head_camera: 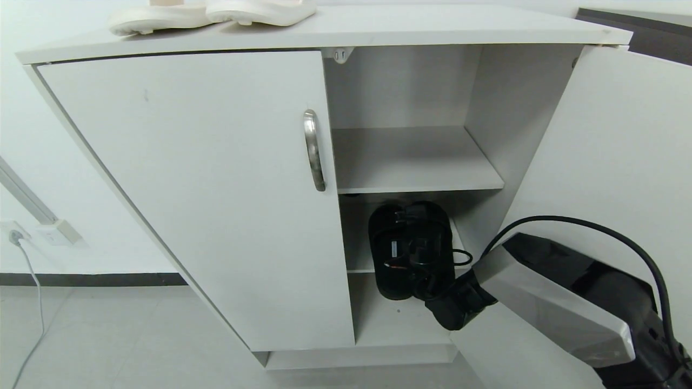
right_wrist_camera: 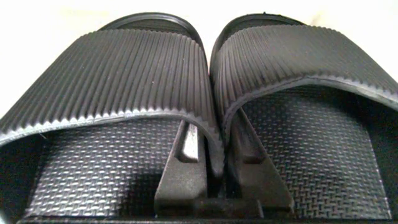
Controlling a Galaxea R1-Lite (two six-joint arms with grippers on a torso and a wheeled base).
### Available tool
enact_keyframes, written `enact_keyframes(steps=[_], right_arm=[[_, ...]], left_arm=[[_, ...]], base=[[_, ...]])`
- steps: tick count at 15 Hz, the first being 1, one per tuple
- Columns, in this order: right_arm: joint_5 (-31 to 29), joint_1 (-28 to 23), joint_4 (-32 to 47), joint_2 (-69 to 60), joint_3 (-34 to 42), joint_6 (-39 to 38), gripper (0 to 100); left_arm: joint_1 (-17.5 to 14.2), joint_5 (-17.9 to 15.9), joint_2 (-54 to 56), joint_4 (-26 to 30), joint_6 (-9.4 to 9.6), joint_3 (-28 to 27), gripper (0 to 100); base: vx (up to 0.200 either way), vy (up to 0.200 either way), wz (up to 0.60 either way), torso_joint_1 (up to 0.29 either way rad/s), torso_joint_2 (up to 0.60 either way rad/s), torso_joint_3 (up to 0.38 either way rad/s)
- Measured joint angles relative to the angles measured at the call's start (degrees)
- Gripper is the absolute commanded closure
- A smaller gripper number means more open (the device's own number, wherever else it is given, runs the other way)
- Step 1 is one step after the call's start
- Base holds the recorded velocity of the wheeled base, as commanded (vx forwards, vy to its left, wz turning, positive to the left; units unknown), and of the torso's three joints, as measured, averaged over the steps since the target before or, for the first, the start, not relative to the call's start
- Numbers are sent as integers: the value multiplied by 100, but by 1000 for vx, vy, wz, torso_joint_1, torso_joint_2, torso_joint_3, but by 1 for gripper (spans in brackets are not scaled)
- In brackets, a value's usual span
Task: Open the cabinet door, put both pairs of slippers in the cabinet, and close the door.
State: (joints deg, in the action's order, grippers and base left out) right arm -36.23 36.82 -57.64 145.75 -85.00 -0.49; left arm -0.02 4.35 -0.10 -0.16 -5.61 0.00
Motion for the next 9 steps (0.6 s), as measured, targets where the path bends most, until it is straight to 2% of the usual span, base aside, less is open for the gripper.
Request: enact_keyframes(steps=[5, 9], right_arm=[[2, -105, 638, 411, -1100, -20, 100], [2, -228, 831, 574, -1541, -20, 100]], left_arm=[[-7, 2, 0, 0, -7, 0, 100], [-5, 0, 0, 0, -7, 0, 100]], base=[[0, 0, 0, 0, 0, 0], [0, 0, 0, 0, 0, 0]])
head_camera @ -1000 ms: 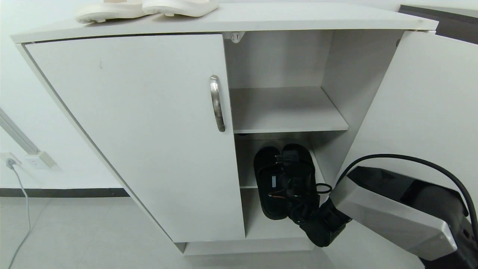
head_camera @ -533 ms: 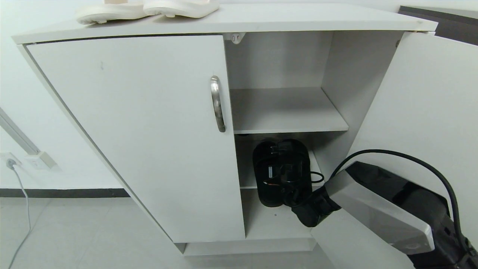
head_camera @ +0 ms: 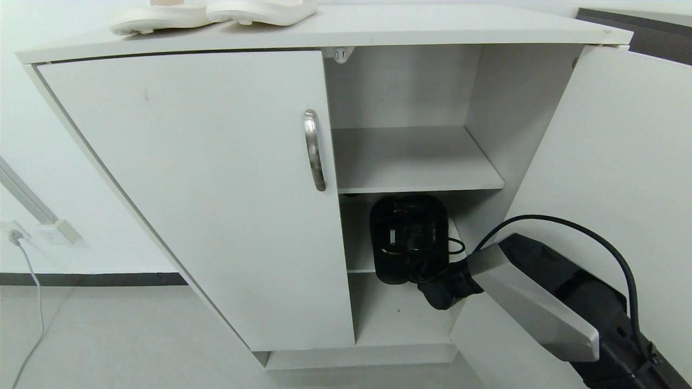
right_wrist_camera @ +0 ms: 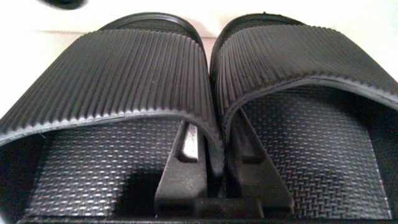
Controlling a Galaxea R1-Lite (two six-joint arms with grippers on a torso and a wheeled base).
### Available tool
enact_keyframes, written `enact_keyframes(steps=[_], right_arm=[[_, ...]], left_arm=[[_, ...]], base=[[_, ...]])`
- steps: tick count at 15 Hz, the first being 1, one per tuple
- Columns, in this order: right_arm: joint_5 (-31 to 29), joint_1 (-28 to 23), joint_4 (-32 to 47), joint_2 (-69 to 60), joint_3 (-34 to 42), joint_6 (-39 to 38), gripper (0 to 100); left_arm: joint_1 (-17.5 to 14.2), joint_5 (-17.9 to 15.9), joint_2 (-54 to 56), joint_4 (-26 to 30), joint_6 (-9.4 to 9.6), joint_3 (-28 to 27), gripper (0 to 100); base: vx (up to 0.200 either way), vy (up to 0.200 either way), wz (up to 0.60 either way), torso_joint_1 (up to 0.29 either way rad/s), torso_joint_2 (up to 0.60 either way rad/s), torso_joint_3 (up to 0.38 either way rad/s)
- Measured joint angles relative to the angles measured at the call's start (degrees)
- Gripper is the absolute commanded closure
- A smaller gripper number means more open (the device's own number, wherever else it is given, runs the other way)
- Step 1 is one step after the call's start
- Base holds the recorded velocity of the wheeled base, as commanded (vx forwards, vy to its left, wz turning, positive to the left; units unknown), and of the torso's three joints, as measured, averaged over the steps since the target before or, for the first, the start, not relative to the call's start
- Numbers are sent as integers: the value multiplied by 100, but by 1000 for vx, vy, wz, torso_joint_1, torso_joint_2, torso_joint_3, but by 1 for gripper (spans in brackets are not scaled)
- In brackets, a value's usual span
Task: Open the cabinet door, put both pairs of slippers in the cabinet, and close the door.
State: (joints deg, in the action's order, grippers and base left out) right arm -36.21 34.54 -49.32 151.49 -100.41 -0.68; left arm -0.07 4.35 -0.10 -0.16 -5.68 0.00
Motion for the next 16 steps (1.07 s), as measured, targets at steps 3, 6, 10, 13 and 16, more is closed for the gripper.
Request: enact_keyframes(steps=[3, 6, 10, 13, 16], right_arm=[[35, -96, 323, 38, -380, -2, 100], [71, -129, 514, 99, -636, -21, 100], [139, -168, 594, 197, -800, -18, 100], [139, -182, 595, 251, -811, -18, 100], [140, -174, 589, 324, -807, -21, 100]], left_arm=[[0, 2, 0, 0, 0, 0, 100], [0, 2, 0, 0, -1, 0, 100], [0, 0, 0, 0, 0, 0, 100], [2, 2, 0, 0, 0, 0, 100], [0, 2, 0, 0, 0, 0, 100]], base=[[0, 0, 0, 0, 0, 0], [0, 0, 0, 0, 0, 0], [0, 0, 0, 0, 0, 0], [0, 0, 0, 0, 0, 0], [0, 0, 0, 0, 0, 0]])
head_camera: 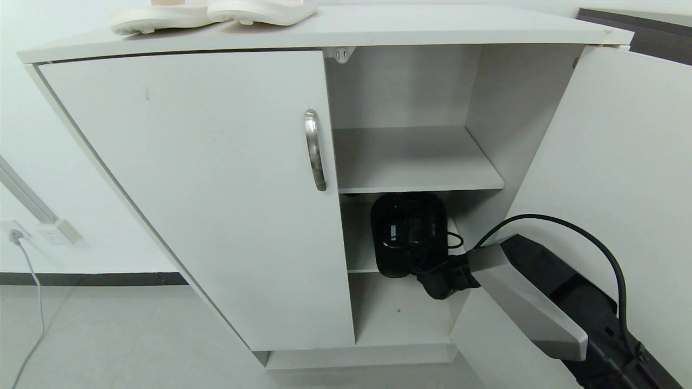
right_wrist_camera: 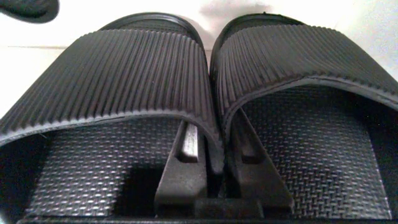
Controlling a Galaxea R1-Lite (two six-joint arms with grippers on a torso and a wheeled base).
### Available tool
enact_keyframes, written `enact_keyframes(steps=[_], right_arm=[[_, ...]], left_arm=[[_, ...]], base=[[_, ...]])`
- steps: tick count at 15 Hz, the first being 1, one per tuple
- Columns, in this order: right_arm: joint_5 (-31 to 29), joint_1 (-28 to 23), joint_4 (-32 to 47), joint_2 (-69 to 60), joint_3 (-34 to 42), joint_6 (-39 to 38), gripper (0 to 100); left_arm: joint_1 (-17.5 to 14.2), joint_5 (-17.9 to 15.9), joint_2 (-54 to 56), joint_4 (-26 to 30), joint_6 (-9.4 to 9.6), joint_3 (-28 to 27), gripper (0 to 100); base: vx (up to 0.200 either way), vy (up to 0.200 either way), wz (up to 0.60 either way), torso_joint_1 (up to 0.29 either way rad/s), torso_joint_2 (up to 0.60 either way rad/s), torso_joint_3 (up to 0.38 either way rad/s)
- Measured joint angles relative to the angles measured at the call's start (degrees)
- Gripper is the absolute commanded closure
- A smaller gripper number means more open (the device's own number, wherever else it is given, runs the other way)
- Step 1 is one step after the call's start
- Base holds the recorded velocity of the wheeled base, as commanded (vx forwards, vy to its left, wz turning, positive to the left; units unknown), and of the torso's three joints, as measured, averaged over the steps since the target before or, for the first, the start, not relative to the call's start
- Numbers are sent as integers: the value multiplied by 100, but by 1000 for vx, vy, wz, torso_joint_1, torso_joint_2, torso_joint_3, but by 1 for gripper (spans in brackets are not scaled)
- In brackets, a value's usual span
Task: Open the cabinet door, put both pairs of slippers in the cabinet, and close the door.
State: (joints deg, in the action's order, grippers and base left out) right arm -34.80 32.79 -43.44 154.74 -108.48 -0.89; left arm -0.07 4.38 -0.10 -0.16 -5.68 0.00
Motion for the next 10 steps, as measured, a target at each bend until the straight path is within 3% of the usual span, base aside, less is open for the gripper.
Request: enact_keyframes(steps=[2, 3, 10], right_arm=[[-1, -5, -2, 26, 2, 2, 100], [0, -2, -2, 30, 2, 5, 0], [78, 17, -218, -79, 516, 0, 0]], left_arm=[[0, 0, 0, 0, -1, 0, 100], [0, -2, 0, 0, -6, 0, 100], [0, 0, 0, 0, -28, 0, 100]], base=[[0, 0, 0, 0, 0, 0], [0, 0, 0, 0, 0, 0], [0, 0, 0, 0, 0, 0]])
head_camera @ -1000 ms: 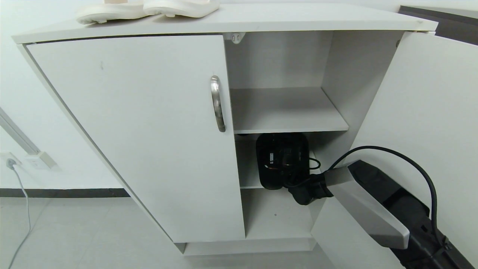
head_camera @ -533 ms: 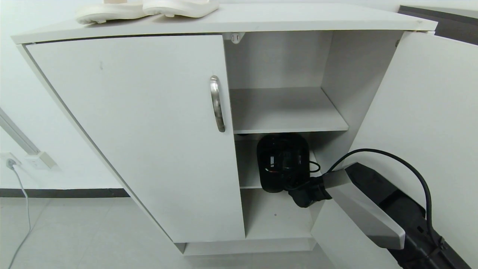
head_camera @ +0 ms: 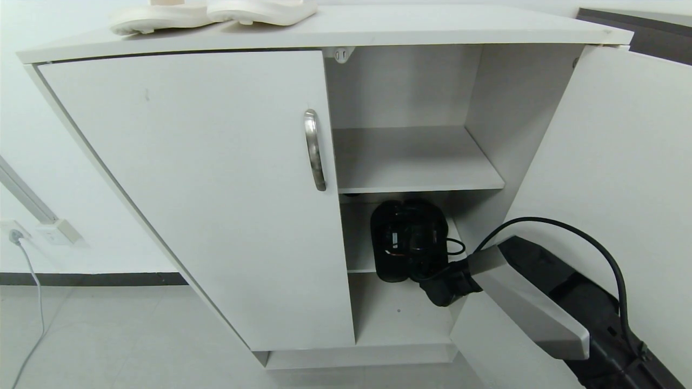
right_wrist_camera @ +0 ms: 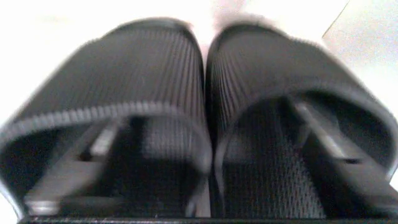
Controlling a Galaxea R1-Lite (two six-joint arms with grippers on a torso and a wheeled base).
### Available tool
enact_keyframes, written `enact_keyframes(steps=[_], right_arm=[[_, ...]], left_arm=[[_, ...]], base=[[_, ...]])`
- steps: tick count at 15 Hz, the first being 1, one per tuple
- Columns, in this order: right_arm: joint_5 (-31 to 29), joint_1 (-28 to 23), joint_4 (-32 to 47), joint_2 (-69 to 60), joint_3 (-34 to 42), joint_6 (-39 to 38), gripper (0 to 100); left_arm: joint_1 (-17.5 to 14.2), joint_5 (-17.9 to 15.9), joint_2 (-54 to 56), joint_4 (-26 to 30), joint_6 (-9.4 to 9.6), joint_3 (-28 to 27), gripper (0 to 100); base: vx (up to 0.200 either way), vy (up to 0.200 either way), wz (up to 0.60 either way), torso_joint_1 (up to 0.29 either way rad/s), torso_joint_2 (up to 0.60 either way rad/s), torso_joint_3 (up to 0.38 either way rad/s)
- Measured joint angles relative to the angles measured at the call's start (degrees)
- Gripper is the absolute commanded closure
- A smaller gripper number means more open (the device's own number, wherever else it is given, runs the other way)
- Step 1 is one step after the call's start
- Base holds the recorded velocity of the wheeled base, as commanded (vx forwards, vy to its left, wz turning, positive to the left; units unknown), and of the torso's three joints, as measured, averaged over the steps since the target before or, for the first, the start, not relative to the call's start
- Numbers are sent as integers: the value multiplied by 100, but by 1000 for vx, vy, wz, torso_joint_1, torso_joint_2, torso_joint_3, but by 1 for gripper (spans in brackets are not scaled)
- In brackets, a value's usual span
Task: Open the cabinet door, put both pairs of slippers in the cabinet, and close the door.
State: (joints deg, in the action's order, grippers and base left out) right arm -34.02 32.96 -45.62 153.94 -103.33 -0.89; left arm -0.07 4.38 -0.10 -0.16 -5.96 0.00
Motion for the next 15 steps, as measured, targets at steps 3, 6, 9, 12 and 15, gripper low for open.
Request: enact_keyframes(steps=[3, 6, 9, 12, 15], right_arm=[[1, 38, -252, -205, 477, 0, 0], [1, 149, -589, -502, 1154, 5, 0], [-11, 278, -1129, -866, 1979, 10, 0], [-10, 457, -1618, -1408, 2998, 18, 0], [-10, 684, -2116, -1924, 4038, 18, 0]], left_arm=[[-2, 0, 0, 0, 0, 0, 100], [0, 0, 0, 0, 0, 0, 100], [0, 0, 0, 0, 0, 0, 100], [2, 0, 0, 0, 0, 0, 100], [-2, 0, 0, 0, 0, 0, 100]], base=[[0, 0, 0, 0, 0, 0], [0, 0, 0, 0, 0, 0], [0, 0, 0, 0, 0, 0], [0, 0, 0, 0, 0, 0], [0, 0, 0, 0, 0, 0]])
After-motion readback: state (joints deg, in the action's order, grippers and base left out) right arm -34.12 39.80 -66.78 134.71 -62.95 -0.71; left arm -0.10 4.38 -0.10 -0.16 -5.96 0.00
